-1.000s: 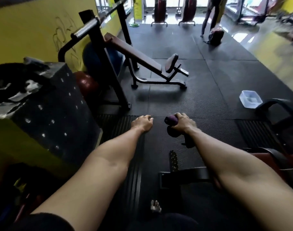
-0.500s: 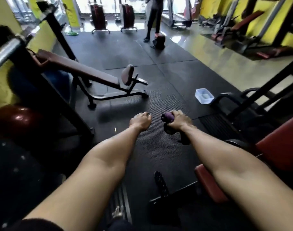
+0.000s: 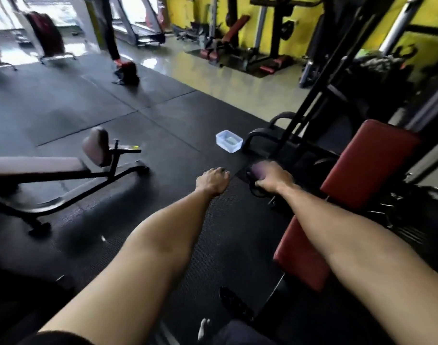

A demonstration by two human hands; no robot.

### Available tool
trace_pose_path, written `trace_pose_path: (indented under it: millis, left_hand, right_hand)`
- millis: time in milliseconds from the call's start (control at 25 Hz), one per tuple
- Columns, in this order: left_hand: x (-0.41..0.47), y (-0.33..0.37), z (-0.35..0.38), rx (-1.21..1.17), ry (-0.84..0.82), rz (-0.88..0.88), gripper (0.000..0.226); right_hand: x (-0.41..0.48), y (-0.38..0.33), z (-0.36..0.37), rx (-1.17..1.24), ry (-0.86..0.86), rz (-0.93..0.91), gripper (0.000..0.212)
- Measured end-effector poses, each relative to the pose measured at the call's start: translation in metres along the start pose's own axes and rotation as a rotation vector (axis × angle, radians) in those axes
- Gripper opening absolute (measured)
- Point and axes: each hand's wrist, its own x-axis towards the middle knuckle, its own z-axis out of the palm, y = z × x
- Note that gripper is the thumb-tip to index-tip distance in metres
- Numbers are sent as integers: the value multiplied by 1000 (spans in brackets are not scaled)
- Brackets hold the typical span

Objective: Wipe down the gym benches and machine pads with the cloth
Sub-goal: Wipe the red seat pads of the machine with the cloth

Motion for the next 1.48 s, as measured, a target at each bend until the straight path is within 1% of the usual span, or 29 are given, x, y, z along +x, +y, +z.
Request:
trace_pose_path:
  millis: [160,240,440,520,640,800,880,960,1120,1280,1400,1480]
  left_hand:
    - [79,14,0,20,-43,115,53]
    - [110,23,-1,23,-67,188,51]
    - [190,62,-14,15,-146,319,48]
    - [227,77,-17,36,-174,386,47]
    - [288,97,-16,53,-227,479,46]
    - [358,118,-18,135,-347,579,56]
    - [385,137,-19,136,-366,646,57]
    - [405,154,-13,146,-371,704,55]
    - [456,197,13,133,-425,796,56]
    - [512,253,44,139,-459,882,57]
    - [551,297,55,162,-515,931,58]
    - [577,328,57,156,-507,969,53]
  right_hand:
    - [53,28,-6,12,71,141,61]
    - [72,36,-12,21,85,177,63]
    - [122,58,-33,35,166,290,69]
    - [144,66,-40,32,174,371,71]
    - [177,79,-47,63,234,477,68]
    - [211,74,-51,150,311,590,58]
    - [223,72,-57,149,366,634,55]
    - [234,77,-61,124,385,704,51]
    - [270,112,-68,79,408,813,53]
    - [316,169,-77,87,449,921,61]
    - [349,208,-94,108,475,1001,59]
    - [373,229,-110,97,490,1033,57]
